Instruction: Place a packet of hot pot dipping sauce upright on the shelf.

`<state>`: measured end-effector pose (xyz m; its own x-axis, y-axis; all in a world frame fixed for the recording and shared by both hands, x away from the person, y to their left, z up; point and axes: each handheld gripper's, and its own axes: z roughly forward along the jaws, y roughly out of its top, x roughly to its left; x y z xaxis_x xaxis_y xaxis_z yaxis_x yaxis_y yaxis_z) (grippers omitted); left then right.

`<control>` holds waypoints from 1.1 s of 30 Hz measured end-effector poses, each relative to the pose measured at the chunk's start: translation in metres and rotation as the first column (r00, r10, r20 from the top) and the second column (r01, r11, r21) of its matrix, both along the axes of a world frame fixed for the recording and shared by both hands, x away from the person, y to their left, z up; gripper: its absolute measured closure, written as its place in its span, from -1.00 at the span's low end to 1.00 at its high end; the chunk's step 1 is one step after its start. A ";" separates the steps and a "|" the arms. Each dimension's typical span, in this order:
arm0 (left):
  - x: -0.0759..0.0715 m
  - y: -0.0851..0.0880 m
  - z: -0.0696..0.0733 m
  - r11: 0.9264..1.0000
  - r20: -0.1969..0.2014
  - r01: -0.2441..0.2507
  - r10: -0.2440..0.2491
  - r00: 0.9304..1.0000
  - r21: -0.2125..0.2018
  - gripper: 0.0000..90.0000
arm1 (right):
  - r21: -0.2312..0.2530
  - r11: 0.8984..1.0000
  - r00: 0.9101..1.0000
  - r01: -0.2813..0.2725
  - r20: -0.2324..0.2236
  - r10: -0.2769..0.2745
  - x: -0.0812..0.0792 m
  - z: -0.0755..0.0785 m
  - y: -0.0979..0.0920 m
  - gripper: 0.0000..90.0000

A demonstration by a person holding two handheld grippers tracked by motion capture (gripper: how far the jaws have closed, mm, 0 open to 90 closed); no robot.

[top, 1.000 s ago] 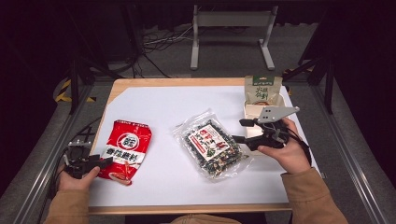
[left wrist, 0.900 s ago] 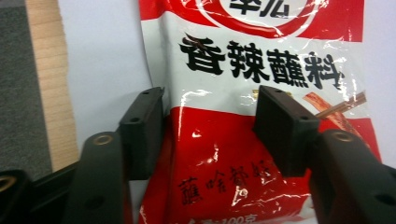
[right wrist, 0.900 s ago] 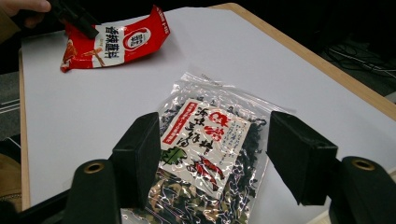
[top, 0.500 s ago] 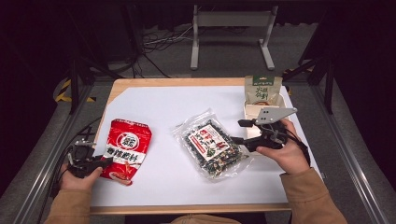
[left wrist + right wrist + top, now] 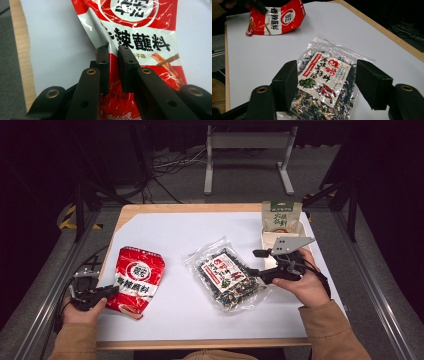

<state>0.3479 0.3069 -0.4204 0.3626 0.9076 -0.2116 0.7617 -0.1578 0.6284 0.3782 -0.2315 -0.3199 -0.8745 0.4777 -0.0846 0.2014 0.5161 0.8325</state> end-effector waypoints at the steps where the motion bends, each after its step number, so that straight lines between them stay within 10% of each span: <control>1: -0.001 -0.002 0.002 1.000 0.015 0.005 -0.005 1.000 0.000 0.79 | 0.000 1.000 1.000 -0.002 0.002 0.002 0.000 0.000 0.000 -0.22; 20: -0.028 -0.043 0.038 0.984 0.235 0.146 -0.118 0.965 -0.104 0.82 | -0.007 0.999 0.998 -0.053 -0.024 0.053 -0.006 -0.010 0.030 -0.15; 28: -0.032 -0.069 0.050 0.965 0.323 0.220 -0.165 0.932 -0.143 0.82 | 0.118 0.992 0.993 -0.055 -0.094 0.066 -0.011 -0.020 0.050 -0.04; 33: -0.032 -0.080 0.052 0.957 0.335 0.247 -0.186 0.924 -0.151 0.82 | 0.190 0.980 0.985 -0.058 -0.149 0.087 -0.013 -0.026 0.061 -0.02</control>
<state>0.3159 0.2265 -0.3686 0.6213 0.7543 -0.2122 0.4806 -0.1530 0.8635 0.3649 -0.1700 -0.3456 -0.9027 0.4071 0.1391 0.3039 0.3744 0.8761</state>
